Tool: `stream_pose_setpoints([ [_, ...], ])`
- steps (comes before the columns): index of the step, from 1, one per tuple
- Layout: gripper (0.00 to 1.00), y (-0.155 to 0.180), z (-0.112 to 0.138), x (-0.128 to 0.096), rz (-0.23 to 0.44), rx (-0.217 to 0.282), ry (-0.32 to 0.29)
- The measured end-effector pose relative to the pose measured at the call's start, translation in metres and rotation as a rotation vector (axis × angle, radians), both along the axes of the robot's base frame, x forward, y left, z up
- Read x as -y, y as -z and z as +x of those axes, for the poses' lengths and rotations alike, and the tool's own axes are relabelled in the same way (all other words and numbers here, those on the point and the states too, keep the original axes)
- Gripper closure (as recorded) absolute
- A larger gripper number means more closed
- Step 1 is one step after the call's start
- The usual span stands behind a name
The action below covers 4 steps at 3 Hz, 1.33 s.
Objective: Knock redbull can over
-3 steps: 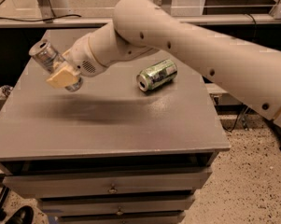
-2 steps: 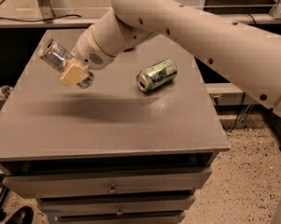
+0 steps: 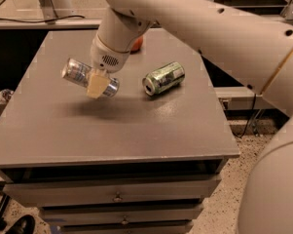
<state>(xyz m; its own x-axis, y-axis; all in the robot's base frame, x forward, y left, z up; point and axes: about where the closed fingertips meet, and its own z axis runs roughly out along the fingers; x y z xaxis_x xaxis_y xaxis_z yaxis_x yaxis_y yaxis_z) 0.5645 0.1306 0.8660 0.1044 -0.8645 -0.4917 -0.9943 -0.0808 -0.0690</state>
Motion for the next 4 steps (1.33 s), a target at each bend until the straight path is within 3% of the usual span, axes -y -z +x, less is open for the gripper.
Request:
stream_pose_setpoints([
  [1,1.00,0.018,0.003,0.017,-0.146,-0.027,-0.015],
  [2,0.83,0.026,0.006,0.025,-0.226,-0.043,-0.020],
  [4,0.36,0.032,0.006,0.024,-0.252,-0.059,-0.031],
])
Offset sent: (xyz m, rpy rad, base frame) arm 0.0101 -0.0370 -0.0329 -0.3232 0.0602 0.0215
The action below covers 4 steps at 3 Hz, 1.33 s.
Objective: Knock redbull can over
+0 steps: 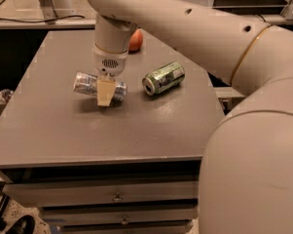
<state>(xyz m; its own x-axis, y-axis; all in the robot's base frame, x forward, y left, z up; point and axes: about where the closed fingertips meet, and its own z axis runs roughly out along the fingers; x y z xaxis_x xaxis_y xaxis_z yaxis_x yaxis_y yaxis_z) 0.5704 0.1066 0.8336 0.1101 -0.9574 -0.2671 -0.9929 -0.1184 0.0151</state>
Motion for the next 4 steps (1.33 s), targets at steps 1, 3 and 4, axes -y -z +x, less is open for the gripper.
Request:
stream_pose_setpoints([
  [1,0.12,0.000,0.000,-0.006,0.006,-0.004,-0.013],
  [3,0.00,0.002,-0.002,-0.012,0.017,-0.008,-0.027],
  [4,0.00,-0.004,-0.001,-0.016,0.068,0.005,-0.018],
])
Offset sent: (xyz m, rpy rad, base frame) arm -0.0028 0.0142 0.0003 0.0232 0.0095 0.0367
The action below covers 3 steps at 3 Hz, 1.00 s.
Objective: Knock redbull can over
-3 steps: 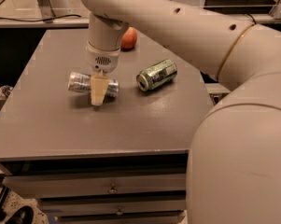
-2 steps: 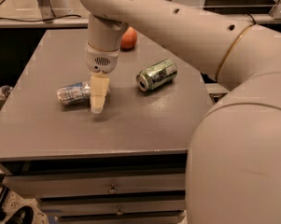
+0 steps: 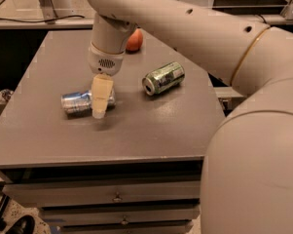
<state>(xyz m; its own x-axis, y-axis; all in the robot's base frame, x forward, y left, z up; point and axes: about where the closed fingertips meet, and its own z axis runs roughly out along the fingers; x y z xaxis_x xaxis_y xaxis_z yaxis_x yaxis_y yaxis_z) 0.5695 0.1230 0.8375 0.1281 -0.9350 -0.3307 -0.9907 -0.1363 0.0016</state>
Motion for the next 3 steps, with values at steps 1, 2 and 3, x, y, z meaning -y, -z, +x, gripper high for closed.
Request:
stream_pose_setpoints([
  [1,0.00,-0.013,0.006,0.003,0.122,0.024,0.038],
  [2,0.00,-0.048,0.009,0.013,0.321,0.096,0.088],
  [3,0.00,-0.092,0.010,0.033,0.555,0.193,0.147],
])
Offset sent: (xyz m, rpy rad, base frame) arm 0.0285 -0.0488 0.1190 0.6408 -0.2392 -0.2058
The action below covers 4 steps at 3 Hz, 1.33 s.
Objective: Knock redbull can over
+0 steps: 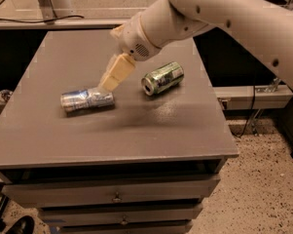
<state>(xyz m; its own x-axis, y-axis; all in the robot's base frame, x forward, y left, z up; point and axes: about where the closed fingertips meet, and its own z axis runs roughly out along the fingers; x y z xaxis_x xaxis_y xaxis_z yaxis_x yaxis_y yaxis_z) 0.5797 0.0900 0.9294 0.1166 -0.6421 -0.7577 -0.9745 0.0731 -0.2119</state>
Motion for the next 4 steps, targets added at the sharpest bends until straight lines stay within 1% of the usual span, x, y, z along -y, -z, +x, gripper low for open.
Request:
stream_pose_setpoints([
  [1,0.00,-0.018,0.006,0.033,0.079,0.016,0.078],
  [2,0.00,-0.015,0.005,0.032,0.085,0.013,0.076],
  [3,0.00,-0.022,0.022,0.058,0.152,0.036,0.108],
  [4,0.00,-0.044,0.053,0.116,0.268,0.122,0.155],
])
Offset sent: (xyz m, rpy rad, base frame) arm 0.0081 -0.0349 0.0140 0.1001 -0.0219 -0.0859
